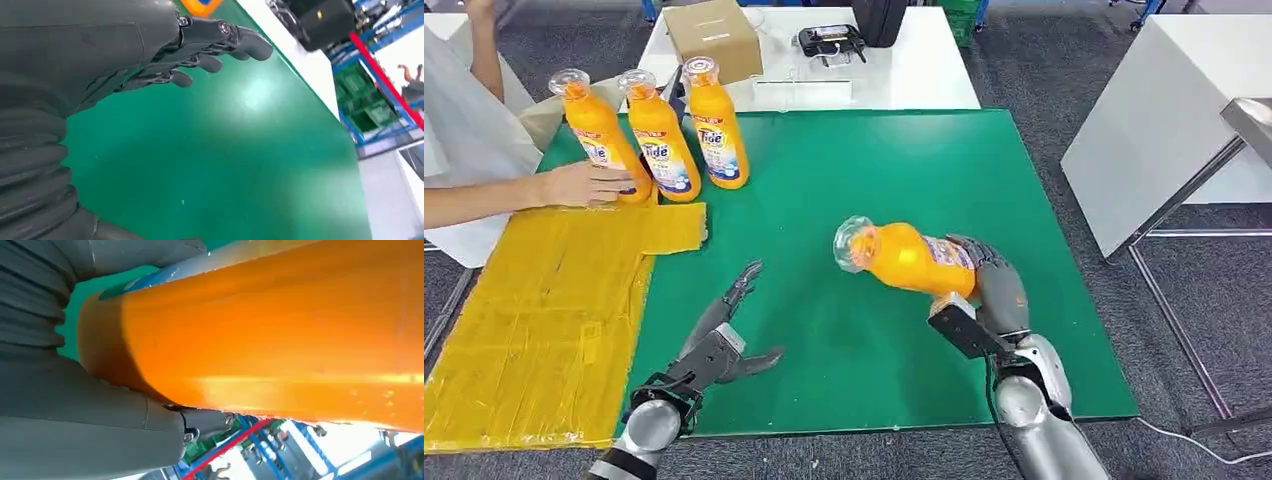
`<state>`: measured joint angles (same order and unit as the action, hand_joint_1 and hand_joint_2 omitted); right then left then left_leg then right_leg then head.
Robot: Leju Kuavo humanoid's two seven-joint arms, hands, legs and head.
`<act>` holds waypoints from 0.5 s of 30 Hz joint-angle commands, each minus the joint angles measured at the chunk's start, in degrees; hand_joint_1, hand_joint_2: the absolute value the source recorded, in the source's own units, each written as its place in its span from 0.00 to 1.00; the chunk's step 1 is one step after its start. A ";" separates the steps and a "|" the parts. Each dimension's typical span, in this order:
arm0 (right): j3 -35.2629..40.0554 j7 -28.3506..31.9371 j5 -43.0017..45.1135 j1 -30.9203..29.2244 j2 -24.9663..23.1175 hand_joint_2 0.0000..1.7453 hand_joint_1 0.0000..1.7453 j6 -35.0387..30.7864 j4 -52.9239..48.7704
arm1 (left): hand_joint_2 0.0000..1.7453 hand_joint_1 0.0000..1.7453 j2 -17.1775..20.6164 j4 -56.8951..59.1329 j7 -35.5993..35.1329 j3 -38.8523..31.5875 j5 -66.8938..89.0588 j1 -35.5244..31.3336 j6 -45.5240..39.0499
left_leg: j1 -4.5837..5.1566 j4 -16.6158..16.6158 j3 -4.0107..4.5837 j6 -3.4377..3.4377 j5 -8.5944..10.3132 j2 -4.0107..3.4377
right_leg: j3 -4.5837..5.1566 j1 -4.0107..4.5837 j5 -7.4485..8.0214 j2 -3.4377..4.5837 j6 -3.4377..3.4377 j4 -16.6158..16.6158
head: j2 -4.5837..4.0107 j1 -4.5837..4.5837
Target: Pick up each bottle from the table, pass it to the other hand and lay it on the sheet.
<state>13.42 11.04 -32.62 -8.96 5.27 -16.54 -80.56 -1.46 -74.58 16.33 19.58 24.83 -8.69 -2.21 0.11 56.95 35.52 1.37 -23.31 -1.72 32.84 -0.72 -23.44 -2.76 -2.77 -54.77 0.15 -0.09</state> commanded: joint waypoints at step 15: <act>3.23 3.97 13.96 -5.20 -11.38 1.00 1.00 3.97 12.66 | 1.00 0.00 0.14 3.39 0.37 5.36 -6.04 -4.54 0.97 | -0.04 -0.03 -0.02 -0.04 -0.02 0.05 | -0.04 0.01 -0.03 0.12 0.07 0.01 | 0.00 0.00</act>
<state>15.28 15.15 -20.33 -10.98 -5.57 -13.64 -73.88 -2.03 -73.68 16.79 23.13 19.63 -11.08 -1.51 0.09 56.95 35.62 1.37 -23.30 -1.68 32.90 -0.71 -23.46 -2.81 -2.75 -54.79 0.15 -0.09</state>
